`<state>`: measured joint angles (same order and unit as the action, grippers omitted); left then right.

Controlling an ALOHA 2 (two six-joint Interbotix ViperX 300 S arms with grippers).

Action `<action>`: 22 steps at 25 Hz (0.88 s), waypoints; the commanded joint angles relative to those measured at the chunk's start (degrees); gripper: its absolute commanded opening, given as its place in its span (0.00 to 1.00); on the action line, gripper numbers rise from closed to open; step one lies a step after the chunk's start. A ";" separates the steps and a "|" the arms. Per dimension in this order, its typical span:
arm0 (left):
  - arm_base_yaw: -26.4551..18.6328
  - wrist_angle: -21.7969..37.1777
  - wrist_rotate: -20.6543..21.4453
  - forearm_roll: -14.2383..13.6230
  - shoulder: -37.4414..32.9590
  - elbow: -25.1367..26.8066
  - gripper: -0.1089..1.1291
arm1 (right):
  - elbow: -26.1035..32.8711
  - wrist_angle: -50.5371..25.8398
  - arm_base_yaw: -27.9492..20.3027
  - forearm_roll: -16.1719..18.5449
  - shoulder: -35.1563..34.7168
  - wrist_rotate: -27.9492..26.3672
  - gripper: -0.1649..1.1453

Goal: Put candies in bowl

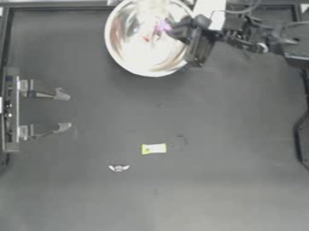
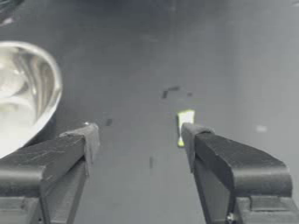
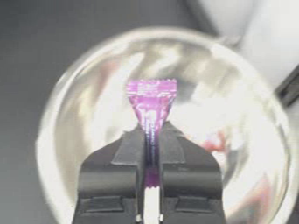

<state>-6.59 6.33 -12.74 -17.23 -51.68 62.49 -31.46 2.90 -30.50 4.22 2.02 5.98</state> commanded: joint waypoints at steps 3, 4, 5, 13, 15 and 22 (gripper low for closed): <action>0.00 -0.44 -0.09 0.18 0.09 -0.53 0.83 | 6.94 1.67 -1.58 1.32 -5.98 -0.09 0.35; -0.09 -0.44 -0.09 0.26 0.09 -0.53 0.83 | 8.17 1.41 -1.67 1.85 -7.56 -0.09 0.35; -0.09 -0.44 -0.09 0.35 0.18 -0.62 0.83 | 8.96 1.32 -1.67 2.29 -8.70 -0.09 0.36; -0.09 -0.44 -0.09 0.62 0.26 -0.35 0.83 | 12.30 1.67 -1.93 5.27 -14.50 -0.18 0.69; -0.09 -0.44 -0.09 0.53 0.26 -0.26 0.83 | 12.22 1.67 -1.93 5.10 -14.24 -0.44 0.81; -0.09 -0.44 -0.09 0.53 0.26 0.18 0.83 | 10.20 1.23 -0.97 3.25 -10.20 -0.53 0.90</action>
<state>-6.59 6.33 -12.74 -16.70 -51.77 63.19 -21.36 3.96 -32.08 8.09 -11.69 5.45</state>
